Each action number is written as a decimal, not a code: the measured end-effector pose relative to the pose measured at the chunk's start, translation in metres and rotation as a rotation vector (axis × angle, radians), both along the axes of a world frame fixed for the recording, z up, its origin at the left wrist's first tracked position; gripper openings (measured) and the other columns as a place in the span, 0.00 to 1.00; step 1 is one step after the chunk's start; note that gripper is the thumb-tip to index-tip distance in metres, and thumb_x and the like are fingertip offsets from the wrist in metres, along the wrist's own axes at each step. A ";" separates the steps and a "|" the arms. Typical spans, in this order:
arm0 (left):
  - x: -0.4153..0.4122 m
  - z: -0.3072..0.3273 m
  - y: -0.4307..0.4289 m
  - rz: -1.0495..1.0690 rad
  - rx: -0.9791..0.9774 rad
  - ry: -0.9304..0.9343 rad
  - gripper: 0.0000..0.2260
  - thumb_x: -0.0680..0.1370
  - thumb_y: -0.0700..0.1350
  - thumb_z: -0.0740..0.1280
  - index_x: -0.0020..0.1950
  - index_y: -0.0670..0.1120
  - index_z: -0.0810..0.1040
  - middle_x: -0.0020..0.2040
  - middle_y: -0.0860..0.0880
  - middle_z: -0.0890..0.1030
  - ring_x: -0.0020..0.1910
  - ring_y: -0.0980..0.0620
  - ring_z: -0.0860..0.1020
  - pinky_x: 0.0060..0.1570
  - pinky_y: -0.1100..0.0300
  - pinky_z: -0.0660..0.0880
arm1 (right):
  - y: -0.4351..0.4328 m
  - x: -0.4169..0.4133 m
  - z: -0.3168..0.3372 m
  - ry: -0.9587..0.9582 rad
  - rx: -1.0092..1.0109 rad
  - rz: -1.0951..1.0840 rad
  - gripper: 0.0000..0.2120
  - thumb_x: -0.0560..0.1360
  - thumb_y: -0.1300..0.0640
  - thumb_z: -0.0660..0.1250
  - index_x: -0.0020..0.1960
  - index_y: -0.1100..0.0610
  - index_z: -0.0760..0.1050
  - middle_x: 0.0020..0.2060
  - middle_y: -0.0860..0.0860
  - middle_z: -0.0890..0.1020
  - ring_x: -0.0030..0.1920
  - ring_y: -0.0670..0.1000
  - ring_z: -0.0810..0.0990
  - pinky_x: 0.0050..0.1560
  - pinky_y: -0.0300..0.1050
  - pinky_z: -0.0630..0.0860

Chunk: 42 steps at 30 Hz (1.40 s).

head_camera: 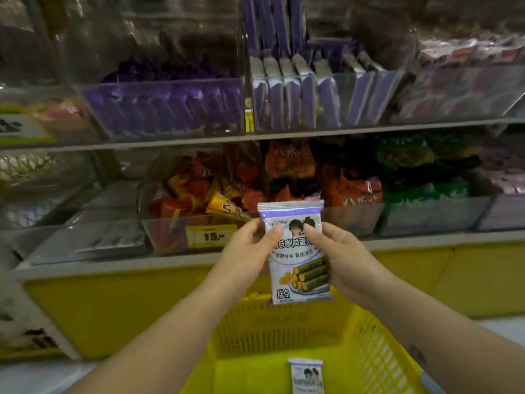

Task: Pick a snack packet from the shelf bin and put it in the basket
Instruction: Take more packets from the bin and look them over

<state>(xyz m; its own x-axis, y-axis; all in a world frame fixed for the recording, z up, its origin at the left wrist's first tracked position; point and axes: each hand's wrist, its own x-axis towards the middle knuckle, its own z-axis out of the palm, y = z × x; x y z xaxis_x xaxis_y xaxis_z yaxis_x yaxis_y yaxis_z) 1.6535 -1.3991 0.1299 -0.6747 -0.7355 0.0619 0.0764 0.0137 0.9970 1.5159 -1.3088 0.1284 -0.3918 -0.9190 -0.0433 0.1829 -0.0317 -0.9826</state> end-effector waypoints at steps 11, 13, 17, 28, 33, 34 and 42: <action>-0.005 -0.025 -0.003 -0.051 0.212 0.096 0.15 0.73 0.47 0.67 0.59 0.47 0.78 0.53 0.49 0.85 0.50 0.51 0.84 0.40 0.59 0.80 | -0.007 -0.003 -0.017 -0.122 -0.039 -0.048 0.21 0.73 0.49 0.67 0.59 0.62 0.78 0.52 0.63 0.84 0.54 0.63 0.83 0.55 0.59 0.79; -0.003 -0.028 -0.004 -0.060 0.204 0.086 0.16 0.73 0.48 0.67 0.60 0.48 0.79 0.53 0.49 0.85 0.51 0.51 0.84 0.41 0.58 0.80 | -0.007 0.000 -0.017 -0.155 -0.069 -0.061 0.21 0.73 0.50 0.66 0.59 0.64 0.78 0.51 0.64 0.84 0.53 0.63 0.83 0.52 0.56 0.81; 0.002 -0.033 -0.002 -0.053 0.207 0.061 0.12 0.77 0.45 0.66 0.60 0.47 0.79 0.55 0.49 0.85 0.53 0.50 0.83 0.49 0.54 0.81 | -0.010 0.001 -0.019 -0.159 -0.081 -0.086 0.16 0.71 0.53 0.67 0.52 0.63 0.81 0.47 0.63 0.85 0.46 0.60 0.85 0.43 0.50 0.83; 0.000 -0.026 0.002 0.016 0.262 0.062 0.12 0.73 0.52 0.66 0.49 0.47 0.83 0.46 0.47 0.86 0.43 0.54 0.83 0.40 0.58 0.76 | -0.006 0.000 -0.021 -0.047 -0.060 -0.082 0.20 0.72 0.42 0.63 0.49 0.56 0.84 0.48 0.60 0.85 0.51 0.58 0.85 0.54 0.56 0.79; -0.003 -0.019 0.001 0.027 0.306 0.082 0.14 0.80 0.51 0.60 0.47 0.49 0.85 0.48 0.45 0.86 0.43 0.52 0.82 0.45 0.53 0.76 | -0.007 -0.009 -0.017 0.008 0.007 -0.072 0.23 0.69 0.38 0.62 0.48 0.55 0.83 0.47 0.56 0.86 0.49 0.52 0.85 0.52 0.54 0.78; -0.004 -0.018 0.000 0.037 0.317 0.094 0.14 0.80 0.51 0.61 0.49 0.47 0.85 0.48 0.43 0.85 0.44 0.50 0.81 0.46 0.51 0.76 | -0.006 -0.011 -0.016 0.034 0.038 -0.035 0.23 0.69 0.37 0.62 0.50 0.54 0.83 0.48 0.55 0.86 0.49 0.52 0.85 0.52 0.54 0.78; 0.006 -0.007 -0.021 0.006 0.557 0.111 0.17 0.74 0.55 0.64 0.54 0.45 0.82 0.51 0.45 0.84 0.52 0.46 0.81 0.43 0.47 0.81 | 0.004 -0.021 -0.011 -0.032 0.235 0.348 0.14 0.72 0.51 0.65 0.48 0.58 0.84 0.50 0.59 0.84 0.49 0.53 0.83 0.54 0.52 0.80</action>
<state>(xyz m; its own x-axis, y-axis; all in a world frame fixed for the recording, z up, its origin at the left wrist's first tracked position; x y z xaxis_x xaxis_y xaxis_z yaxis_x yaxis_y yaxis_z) 1.6597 -1.4201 0.1228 -0.6823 -0.6811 -0.2657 0.1831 -0.5110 0.8399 1.4951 -1.3048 0.1174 -0.0550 -0.9599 -0.2749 0.1740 0.2619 -0.9493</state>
